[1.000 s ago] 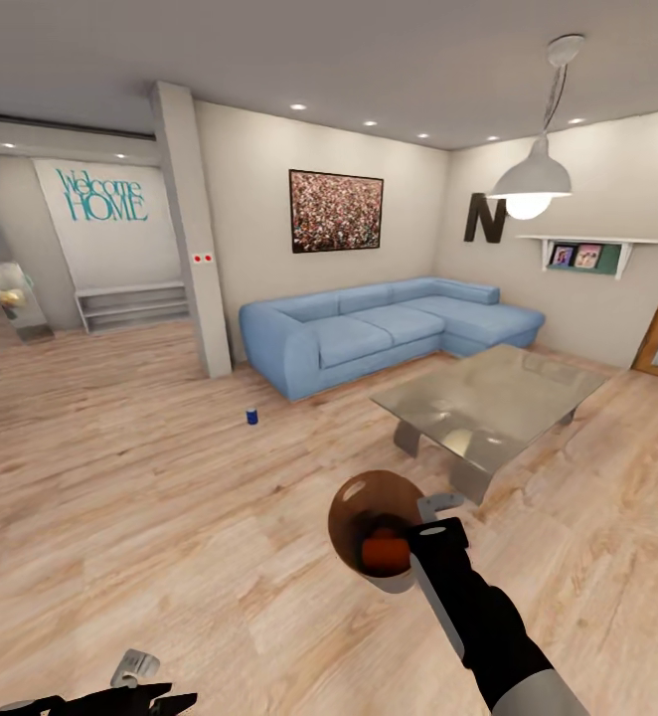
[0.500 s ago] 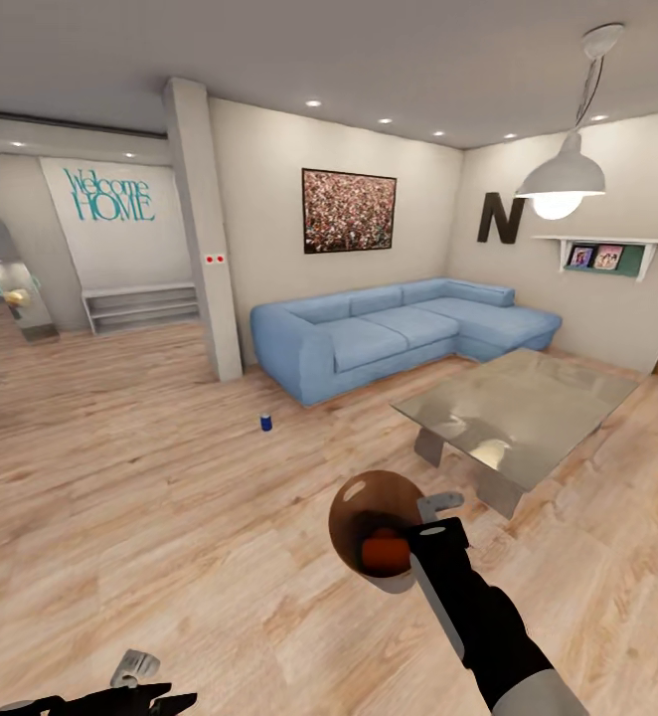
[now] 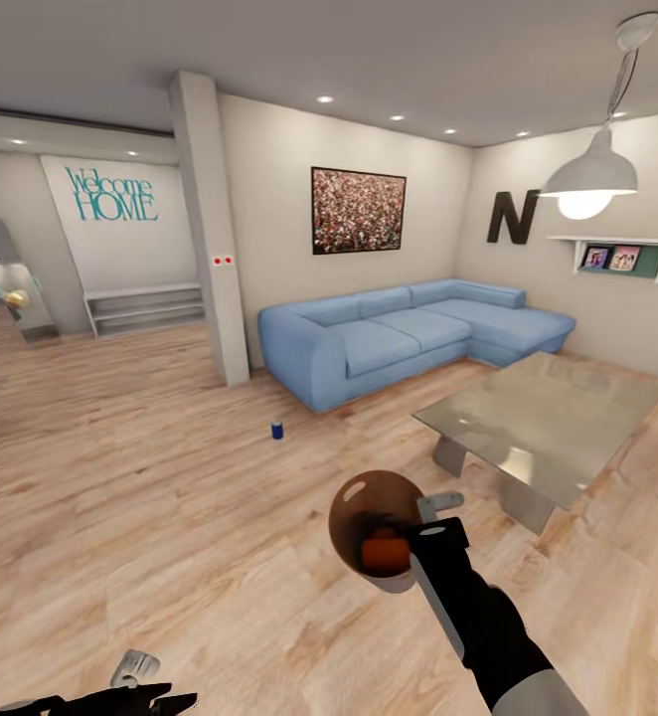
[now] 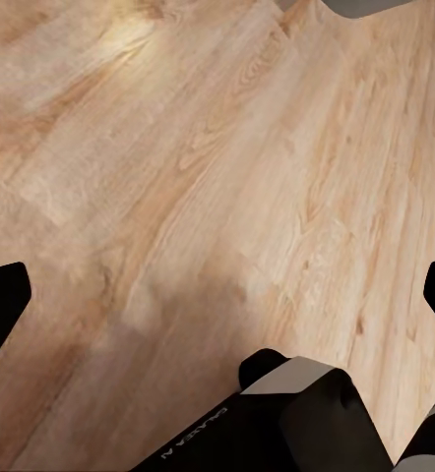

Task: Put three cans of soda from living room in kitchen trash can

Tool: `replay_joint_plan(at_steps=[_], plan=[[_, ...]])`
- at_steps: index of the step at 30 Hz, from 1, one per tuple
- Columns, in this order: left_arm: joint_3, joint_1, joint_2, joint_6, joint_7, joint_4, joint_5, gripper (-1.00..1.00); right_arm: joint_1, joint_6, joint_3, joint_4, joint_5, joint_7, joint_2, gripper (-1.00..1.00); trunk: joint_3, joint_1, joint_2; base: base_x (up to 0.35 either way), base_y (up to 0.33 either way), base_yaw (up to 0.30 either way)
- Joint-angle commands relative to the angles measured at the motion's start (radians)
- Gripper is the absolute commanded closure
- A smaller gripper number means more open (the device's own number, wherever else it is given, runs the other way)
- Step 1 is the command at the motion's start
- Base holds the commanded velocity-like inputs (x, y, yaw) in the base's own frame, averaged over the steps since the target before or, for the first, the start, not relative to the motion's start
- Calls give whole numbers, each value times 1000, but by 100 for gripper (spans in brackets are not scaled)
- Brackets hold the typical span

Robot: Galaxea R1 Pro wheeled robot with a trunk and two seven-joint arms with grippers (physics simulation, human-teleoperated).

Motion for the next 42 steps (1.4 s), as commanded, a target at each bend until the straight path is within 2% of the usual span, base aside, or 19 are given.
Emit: replay_joint_plan(at_steps=[1,26,42], plan=[[0,0,0,0,0,0,0,-100,-1,1,0,-1,17,2,0,100,0,0,0,253,275,0],[0,0,0,0,0,0,0,-100,-1,1,0,-1,17,2,0,100,1,0,0,253,275,-5],[0,0,0,0,0,0,0,-100,-1,1,0,0,17,2,0,100,15,0,0,238,284,-177]])
